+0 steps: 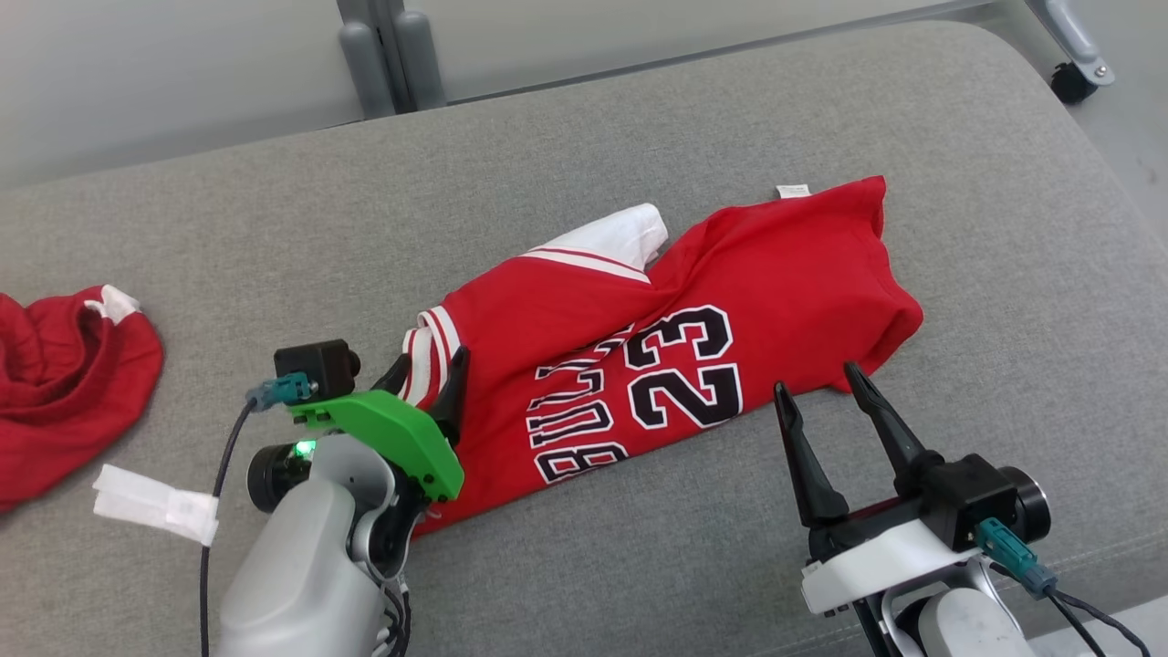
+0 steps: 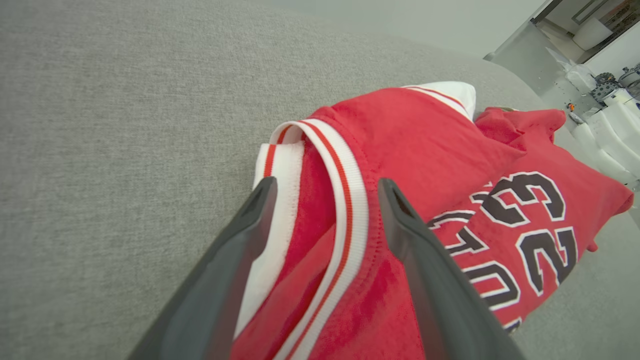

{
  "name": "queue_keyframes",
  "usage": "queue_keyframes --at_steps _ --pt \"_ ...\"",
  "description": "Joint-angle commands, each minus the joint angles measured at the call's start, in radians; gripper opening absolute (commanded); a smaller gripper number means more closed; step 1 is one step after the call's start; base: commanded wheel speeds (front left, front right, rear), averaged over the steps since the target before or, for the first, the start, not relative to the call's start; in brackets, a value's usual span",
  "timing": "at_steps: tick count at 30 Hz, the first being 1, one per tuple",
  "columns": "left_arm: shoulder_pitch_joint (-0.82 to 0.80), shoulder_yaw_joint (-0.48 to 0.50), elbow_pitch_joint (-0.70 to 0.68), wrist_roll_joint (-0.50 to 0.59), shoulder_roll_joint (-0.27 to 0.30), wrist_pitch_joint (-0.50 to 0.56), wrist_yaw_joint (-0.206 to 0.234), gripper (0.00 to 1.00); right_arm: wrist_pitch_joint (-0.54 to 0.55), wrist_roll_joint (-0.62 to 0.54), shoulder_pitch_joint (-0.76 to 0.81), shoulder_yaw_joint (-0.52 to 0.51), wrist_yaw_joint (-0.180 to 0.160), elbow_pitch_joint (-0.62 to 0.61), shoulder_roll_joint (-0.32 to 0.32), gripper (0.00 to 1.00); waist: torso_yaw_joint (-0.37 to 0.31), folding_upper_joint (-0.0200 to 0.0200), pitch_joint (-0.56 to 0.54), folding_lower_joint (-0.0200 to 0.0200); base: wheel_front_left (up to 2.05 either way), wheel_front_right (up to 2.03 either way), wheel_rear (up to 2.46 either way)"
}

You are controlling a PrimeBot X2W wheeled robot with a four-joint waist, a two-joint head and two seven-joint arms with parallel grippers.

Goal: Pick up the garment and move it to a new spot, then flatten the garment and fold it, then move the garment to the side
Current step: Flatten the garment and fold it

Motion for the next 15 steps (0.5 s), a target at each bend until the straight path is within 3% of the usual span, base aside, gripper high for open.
queue_keyframes --at_steps 1,12,13,14,15 --pt "-0.033 -0.002 0.011 -0.031 0.001 0.009 -0.004 1.0 -0.003 -0.001 -0.015 -0.001 -0.001 -0.006 -0.001 1.0 -0.014 0.0 0.024 0.0 0.0 0.0 0.0" --pt "-0.161 -0.039 0.101 -0.258 0.002 0.035 -0.018 1.0 -0.003 -0.003 -0.041 -0.003 -0.001 -0.012 -0.001 1.0 -0.029 0.0 0.079 0.0 0.0 0.0 0.0" --pt "-0.173 -0.038 0.102 -0.263 0.002 0.007 -0.019 0.48 -0.003 -0.004 -0.043 -0.003 -0.001 -0.013 -0.001 1.0 -0.03 0.0 0.082 0.0 0.0 0.0 0.0" --pt "-0.184 -0.037 0.104 -0.271 0.002 -0.016 -0.02 0.17 -0.003 -0.004 -0.046 -0.003 -0.001 -0.014 -0.001 1.0 -0.03 0.0 0.085 0.0 0.0 0.0 0.0" --pt "-0.192 -0.045 0.102 -0.274 0.002 -0.041 -0.021 0.0 -0.003 -0.005 -0.05 -0.004 -0.001 -0.014 -0.001 1.0 -0.031 0.0 0.089 0.0 0.0 0.0 0.0"
